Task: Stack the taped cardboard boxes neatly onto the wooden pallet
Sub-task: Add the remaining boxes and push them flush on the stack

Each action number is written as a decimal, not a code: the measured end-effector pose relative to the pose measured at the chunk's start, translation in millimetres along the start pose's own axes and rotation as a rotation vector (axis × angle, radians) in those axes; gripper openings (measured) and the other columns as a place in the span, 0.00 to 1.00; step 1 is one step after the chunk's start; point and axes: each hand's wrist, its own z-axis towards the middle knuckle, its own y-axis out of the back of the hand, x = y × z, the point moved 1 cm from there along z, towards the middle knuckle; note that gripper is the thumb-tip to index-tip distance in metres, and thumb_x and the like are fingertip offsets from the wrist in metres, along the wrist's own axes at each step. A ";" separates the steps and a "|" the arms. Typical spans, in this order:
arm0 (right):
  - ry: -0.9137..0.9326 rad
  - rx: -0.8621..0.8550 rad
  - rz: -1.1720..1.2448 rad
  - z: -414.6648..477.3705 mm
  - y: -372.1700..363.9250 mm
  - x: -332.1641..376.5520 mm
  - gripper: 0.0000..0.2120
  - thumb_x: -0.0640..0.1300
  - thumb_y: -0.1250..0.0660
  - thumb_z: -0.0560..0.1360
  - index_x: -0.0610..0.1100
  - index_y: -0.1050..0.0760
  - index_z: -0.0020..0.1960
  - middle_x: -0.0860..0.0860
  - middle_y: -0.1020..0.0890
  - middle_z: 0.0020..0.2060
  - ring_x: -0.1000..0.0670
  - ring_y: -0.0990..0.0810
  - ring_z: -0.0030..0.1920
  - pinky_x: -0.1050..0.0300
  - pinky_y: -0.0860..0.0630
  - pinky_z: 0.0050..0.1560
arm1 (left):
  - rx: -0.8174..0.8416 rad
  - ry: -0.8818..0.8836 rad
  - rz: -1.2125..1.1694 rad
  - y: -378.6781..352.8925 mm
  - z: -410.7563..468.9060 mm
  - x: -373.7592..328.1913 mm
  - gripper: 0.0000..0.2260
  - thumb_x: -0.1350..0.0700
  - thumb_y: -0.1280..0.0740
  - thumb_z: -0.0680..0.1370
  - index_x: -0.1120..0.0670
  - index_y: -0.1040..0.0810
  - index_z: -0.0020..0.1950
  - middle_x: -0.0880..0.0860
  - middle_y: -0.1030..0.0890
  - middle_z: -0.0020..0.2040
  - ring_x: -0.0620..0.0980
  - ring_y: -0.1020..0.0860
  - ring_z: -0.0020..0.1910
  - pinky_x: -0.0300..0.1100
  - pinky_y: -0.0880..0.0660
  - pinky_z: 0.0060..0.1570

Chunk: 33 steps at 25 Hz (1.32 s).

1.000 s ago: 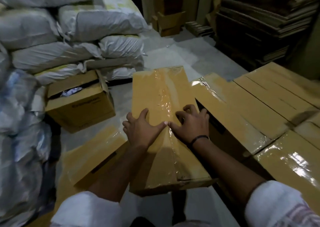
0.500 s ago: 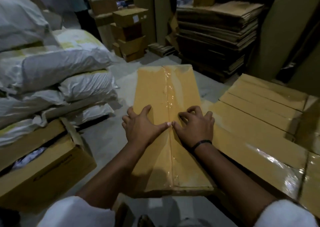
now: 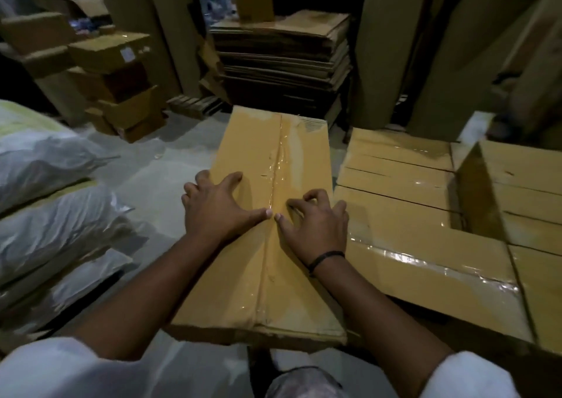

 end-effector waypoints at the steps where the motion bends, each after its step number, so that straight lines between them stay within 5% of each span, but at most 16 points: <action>1: -0.017 -0.024 0.006 14.7 -8.1 0.6 0.21 0.68 0.37 0.74 0.60 0.21 0.61 0.57 0.29 0.62 0.45 0.33 0.58 0.50 0.32 0.61 | 0.008 -0.034 0.001 -4.0 23.0 0.3 0.48 0.19 0.32 0.61 0.38 0.34 0.77 0.58 0.41 0.77 0.62 0.39 0.74 0.58 0.35 0.70; 13: -0.309 -0.189 -0.026 218.2 -78.4 5.1 0.20 0.67 0.35 0.73 0.61 0.20 0.60 0.57 0.28 0.62 0.43 0.32 0.56 0.46 0.29 0.58 | 0.117 -0.328 -0.023 -56.1 281.6 -30.0 0.47 0.19 0.33 0.60 0.36 0.34 0.76 0.56 0.42 0.78 0.61 0.40 0.74 0.58 0.37 0.71; 33: -0.966 -0.464 -0.303 383.4 -121.1 -34.0 0.24 0.73 0.38 0.71 0.61 0.20 0.59 0.58 0.30 0.62 0.46 0.32 0.55 0.50 0.30 0.54 | 0.477 -0.991 -0.149 -180.8 523.6 -184.0 0.48 0.18 0.34 0.59 0.34 0.35 0.76 0.55 0.44 0.79 0.61 0.43 0.75 0.60 0.37 0.71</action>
